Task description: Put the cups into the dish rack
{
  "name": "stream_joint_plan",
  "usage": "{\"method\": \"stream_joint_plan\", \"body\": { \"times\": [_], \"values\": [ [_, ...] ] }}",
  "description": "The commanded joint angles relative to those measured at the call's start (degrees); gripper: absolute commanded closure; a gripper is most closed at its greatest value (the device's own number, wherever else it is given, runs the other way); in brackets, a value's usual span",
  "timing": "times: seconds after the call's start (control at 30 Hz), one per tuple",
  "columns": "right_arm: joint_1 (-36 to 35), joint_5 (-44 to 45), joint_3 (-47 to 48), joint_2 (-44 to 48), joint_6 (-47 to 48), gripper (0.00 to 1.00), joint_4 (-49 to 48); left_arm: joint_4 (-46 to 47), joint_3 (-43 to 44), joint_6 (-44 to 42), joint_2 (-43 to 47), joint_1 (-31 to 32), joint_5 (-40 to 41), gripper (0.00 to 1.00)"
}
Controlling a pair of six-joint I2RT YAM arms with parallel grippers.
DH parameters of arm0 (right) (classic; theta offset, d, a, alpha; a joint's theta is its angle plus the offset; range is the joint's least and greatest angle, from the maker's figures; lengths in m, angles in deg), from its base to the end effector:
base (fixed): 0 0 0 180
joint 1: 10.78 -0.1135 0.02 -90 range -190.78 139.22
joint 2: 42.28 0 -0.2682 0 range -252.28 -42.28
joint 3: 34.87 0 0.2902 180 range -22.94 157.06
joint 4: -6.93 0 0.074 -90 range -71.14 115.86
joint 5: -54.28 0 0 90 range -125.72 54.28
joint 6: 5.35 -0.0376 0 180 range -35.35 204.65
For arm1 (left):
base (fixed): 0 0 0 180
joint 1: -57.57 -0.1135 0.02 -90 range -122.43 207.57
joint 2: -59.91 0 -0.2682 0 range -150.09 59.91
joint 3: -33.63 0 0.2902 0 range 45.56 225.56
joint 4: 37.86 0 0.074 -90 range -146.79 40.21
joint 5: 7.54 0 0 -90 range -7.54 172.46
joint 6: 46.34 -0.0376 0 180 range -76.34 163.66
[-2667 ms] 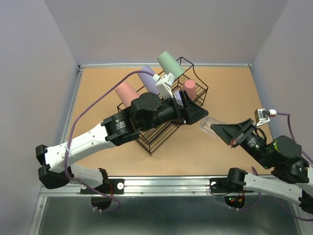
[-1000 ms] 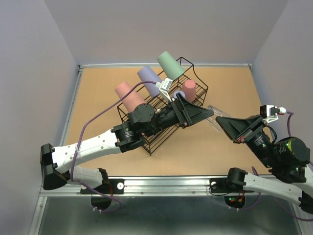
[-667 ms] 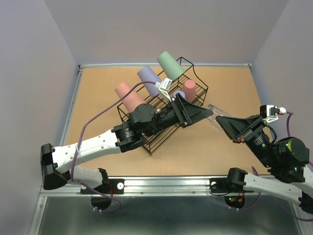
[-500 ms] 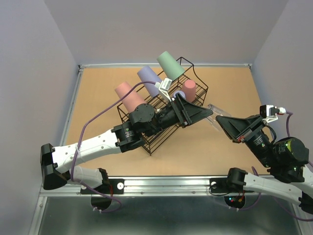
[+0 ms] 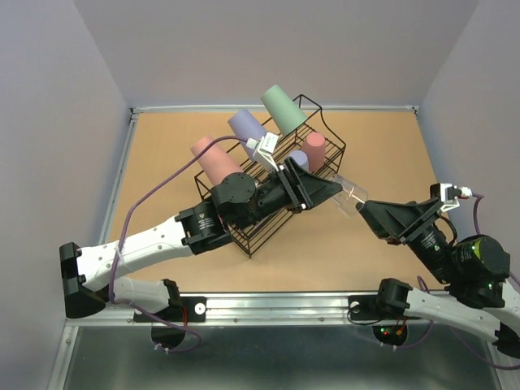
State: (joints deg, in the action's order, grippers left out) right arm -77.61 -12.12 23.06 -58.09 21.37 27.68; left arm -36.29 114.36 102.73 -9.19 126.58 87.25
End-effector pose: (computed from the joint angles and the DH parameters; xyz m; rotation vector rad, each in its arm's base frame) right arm 0.0446 0.0660 0.4207 0.3759 1.3795 1.6958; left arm 0.1165 -0.2949 0.4480 0.0543 1.5965 -1.7804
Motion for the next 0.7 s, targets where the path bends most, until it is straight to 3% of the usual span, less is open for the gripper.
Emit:
{"method": "stream_joint_plan", "body": {
  "times": [0.0,0.17,0.4,0.67],
  "values": [
    [-0.3,1.1,-0.7,1.4,-0.1,0.3,1.5,-3.0,3.0,-3.3,4.2,-0.8,4.0,1.0],
    [-0.3,2.5,0.1,3.1,-0.3,0.27,6.1,-12.2,7.0,-7.8,5.3,-1.9,8.1,1.0],
    [-0.2,3.7,1.5,3.6,-0.3,0.27,12.4,-32.7,14.1,-18.7,1.9,-2.0,20.4,1.0],
    [-0.2,3.4,1.5,1.8,-0.3,0.27,13.8,-35.9,10.8,-26.4,-2.0,-2.0,28.3,1.0]
  ]
}}
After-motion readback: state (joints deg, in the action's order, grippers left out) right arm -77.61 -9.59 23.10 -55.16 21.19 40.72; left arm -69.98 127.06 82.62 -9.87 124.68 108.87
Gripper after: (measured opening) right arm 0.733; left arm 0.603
